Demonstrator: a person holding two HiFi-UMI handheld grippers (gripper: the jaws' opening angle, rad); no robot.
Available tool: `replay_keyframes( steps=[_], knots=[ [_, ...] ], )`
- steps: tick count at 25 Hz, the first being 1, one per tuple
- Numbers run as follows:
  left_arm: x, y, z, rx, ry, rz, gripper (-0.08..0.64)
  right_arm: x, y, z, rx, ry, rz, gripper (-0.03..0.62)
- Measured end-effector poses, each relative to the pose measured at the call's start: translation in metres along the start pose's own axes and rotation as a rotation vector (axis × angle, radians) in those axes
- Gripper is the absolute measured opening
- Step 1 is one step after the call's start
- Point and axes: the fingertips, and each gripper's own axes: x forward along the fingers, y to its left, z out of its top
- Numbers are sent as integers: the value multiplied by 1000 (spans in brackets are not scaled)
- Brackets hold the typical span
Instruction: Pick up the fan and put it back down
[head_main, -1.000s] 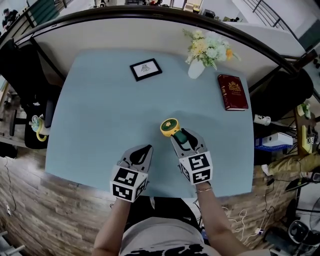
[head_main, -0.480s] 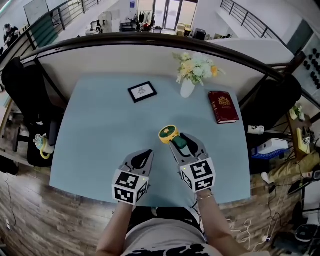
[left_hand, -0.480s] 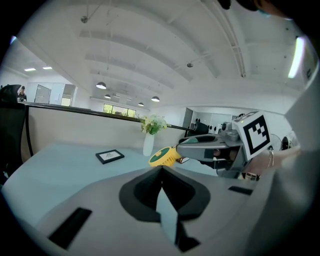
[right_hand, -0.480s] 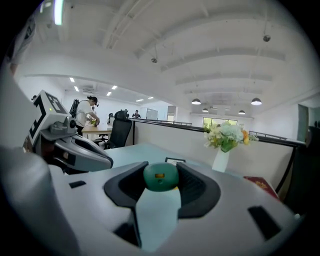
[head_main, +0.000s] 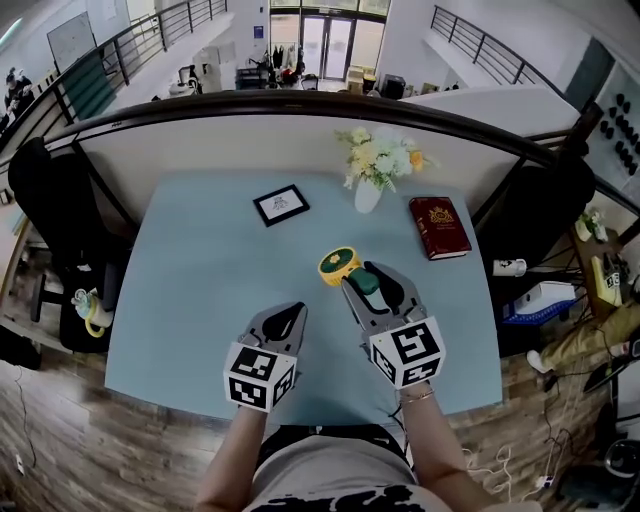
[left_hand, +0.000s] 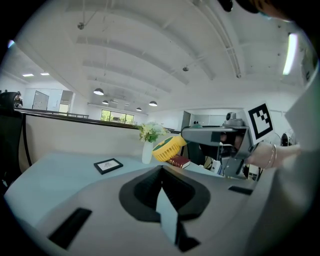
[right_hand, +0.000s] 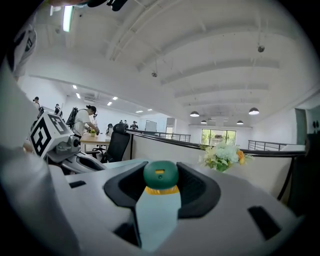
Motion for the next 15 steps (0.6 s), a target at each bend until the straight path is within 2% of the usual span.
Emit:
replay_keyframes(
  steps=[7,15],
  knots=[
    [4,-10,15,-37,-47,-27,11,-13,-9,23,-45,-71,-21,178],
    [11,-14,19,-46,-54,-33,11,-30,-12,24,-29,-102,-29,179]
  ],
)
